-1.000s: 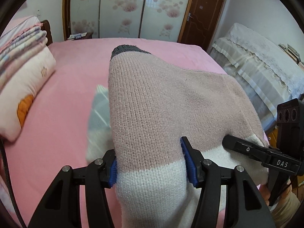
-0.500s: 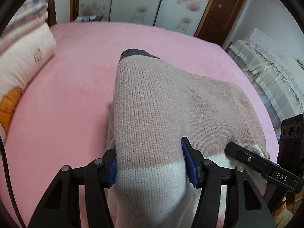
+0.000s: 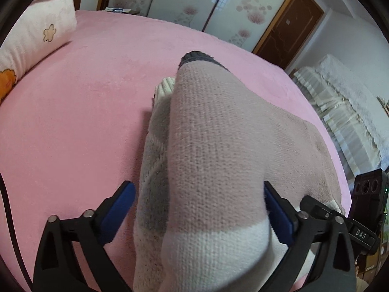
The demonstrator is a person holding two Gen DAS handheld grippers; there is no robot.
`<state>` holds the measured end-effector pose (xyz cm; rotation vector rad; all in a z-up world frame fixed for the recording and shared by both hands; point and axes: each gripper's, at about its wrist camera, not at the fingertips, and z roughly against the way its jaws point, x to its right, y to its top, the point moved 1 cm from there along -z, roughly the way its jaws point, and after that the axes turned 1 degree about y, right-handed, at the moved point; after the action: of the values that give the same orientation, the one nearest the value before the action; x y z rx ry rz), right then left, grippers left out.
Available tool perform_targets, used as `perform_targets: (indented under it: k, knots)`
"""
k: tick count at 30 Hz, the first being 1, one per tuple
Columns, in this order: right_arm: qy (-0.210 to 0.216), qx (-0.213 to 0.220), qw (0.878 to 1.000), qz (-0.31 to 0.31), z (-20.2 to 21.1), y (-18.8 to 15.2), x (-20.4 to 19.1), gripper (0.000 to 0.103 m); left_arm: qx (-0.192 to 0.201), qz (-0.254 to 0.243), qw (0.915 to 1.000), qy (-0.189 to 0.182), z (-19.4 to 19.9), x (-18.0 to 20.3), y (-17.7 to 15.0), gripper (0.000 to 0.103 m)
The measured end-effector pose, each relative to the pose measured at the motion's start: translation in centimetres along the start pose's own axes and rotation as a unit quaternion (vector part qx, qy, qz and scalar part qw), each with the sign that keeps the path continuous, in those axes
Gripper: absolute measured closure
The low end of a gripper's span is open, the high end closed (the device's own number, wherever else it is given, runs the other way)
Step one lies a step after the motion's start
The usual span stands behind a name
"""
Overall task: Fold small clothes
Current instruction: 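Lift and carry the bundle with both tools toward the folded clothes stack, then lower the bundle onto the stack and open both tools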
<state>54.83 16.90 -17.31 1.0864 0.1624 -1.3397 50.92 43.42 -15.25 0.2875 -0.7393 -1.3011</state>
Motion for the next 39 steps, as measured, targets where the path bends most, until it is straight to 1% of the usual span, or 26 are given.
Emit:
perform_targets:
  k: [2,4,6,9,11,13,15,17,19,21,22,25,27,29,34,39]
  knots:
    - [0.000,0.000,1.000,0.002,0.0,0.1,0.1,0.056,0.008,-0.002,1.0000,-0.001,-0.1,-0.2,-0.3,0.000]
    - [-0.004,-0.002,1.000,0.012,0.2,0.1,0.1,0.055,0.015,-0.010,0.9998,0.008,0.1,0.1,-0.6,0.000]
    - [-0.024,-0.003,0.999,0.043,0.4,0.3,-0.7,0.051,0.026,-0.026,0.9989,0.029,0.7,0.8,-0.7,0.000]
    - [-0.052,-0.004,0.996,0.073,1.5,0.4,-1.7,0.043,0.038,-0.045,0.9954,0.075,1.8,2.5,-0.7,0.000]
    - [-0.062,-0.006,0.995,0.079,2.3,0.5,-1.9,0.039,0.046,-0.044,0.9924,0.105,2.6,3.6,-0.5,0.000]
    - [-0.068,-0.002,0.994,0.081,3.7,0.7,-2.2,0.036,0.055,-0.043,0.9904,0.119,3.5,4.5,-0.4,0.000]
    - [-0.070,0.007,0.995,0.077,5.3,1.0,-2.3,0.032,0.065,-0.038,0.9909,0.112,4.4,5.6,-0.5,0.000]
    - [-0.074,0.012,0.995,0.069,6.7,1.3,-2.2,0.031,0.074,-0.037,0.9910,0.105,5.7,6.8,-0.7,0.000]
    - [-0.083,0.017,0.994,0.064,8.2,1.5,-2.3,0.031,0.081,-0.044,0.9893,0.113,7.0,7.6,-1.1,0.000]
    - [-0.105,0.022,0.992,0.068,9.8,1.7,-2.6,0.031,0.075,-0.054,0.9892,0.114,8.1,8.5,-1.4,0.000]
    - [-0.109,0.023,0.991,0.070,10.3,1.6,-2.7,0.031,0.072,-0.055,0.9890,0.116,8.5,9.0,-1.7,0.000]
    - [-0.135,0.034,0.987,0.078,12.5,1.5,-3.2,0.031,0.077,-0.057,0.9863,0.134,9.5,10.6,-2.1,0.000]
    - [-0.148,0.041,0.985,0.076,14.1,1.1,-3.2,0.031,0.079,-0.048,0.9836,0.155,10.1,11.3,-3.4,0.000]
    - [-0.156,0.039,0.985,0.069,15.4,0.4,-2.9,0.031,0.071,-0.031,0.9844,0.158,10.2,11.7,-4.8,0.000]
    - [-0.180,0.041,0.981,0.064,19.4,-2.2,-1.6,0.031,0.059,-0.010,0.9878,0.144,10.8,14.1,-8.5,0.000]
    - [-0.189,0.035,0.981,0.032,24.1,-5.7,1.4,0.031,0.058,0.010,0.9897,0.130,11.9,17.1,-12.8,0.000]
